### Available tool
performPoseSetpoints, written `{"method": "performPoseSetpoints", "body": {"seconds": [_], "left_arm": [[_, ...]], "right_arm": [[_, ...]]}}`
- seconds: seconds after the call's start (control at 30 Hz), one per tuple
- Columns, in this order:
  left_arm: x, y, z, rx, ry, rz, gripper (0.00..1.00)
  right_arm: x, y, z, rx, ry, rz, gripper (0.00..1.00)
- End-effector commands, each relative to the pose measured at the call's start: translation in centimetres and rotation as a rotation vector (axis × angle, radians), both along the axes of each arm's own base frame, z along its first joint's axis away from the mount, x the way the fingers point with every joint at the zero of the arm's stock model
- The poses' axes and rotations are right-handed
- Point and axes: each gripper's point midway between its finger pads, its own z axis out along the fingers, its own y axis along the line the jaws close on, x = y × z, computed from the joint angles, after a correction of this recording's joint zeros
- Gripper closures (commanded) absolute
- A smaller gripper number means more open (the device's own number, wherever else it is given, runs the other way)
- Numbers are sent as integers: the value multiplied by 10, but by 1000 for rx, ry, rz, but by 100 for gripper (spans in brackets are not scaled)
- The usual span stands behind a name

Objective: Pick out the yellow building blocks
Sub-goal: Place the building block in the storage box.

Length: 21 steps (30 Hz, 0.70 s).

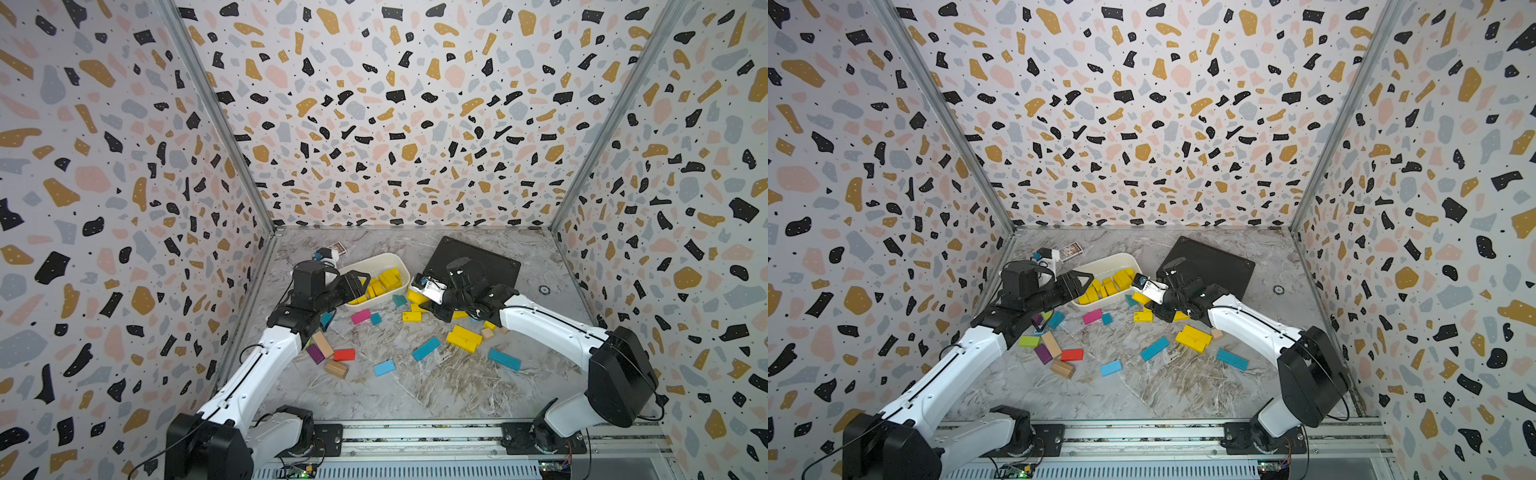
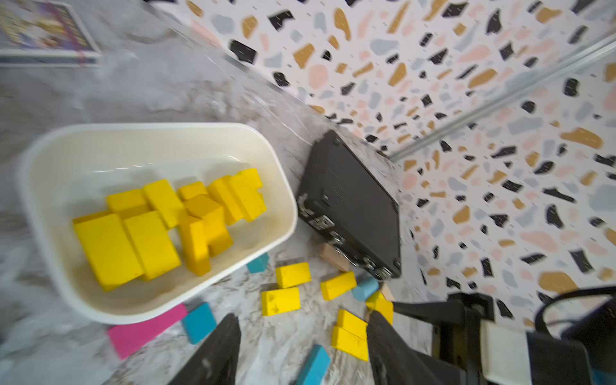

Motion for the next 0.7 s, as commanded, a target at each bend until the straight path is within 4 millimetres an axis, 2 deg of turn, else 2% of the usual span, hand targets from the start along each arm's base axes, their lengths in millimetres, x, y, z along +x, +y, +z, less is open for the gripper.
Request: {"method": "performPoseSetpoints", "body": {"seconds": [0.0, 0.17, 0.43, 0.6, 0.67], "left_arm": [[-22, -44, 25, -82, -89, -271, 37], [-21, -63, 15, -66, -55, -324, 36], [-12, -73, 22, -56, -105, -318, 38], [-5, -70, 15, -31, -94, -279, 44], [0, -67, 12, -14, -92, -248, 49]], "right_arm": [[10, 13, 37, 164, -12, -71, 95], [11, 24, 54, 203, -32, -56, 95], [5, 41, 55, 212, -21, -25, 95], [-1, 52, 60, 231, -16, 1, 95], [-4, 55, 59, 233, -7, 10, 95]]}}
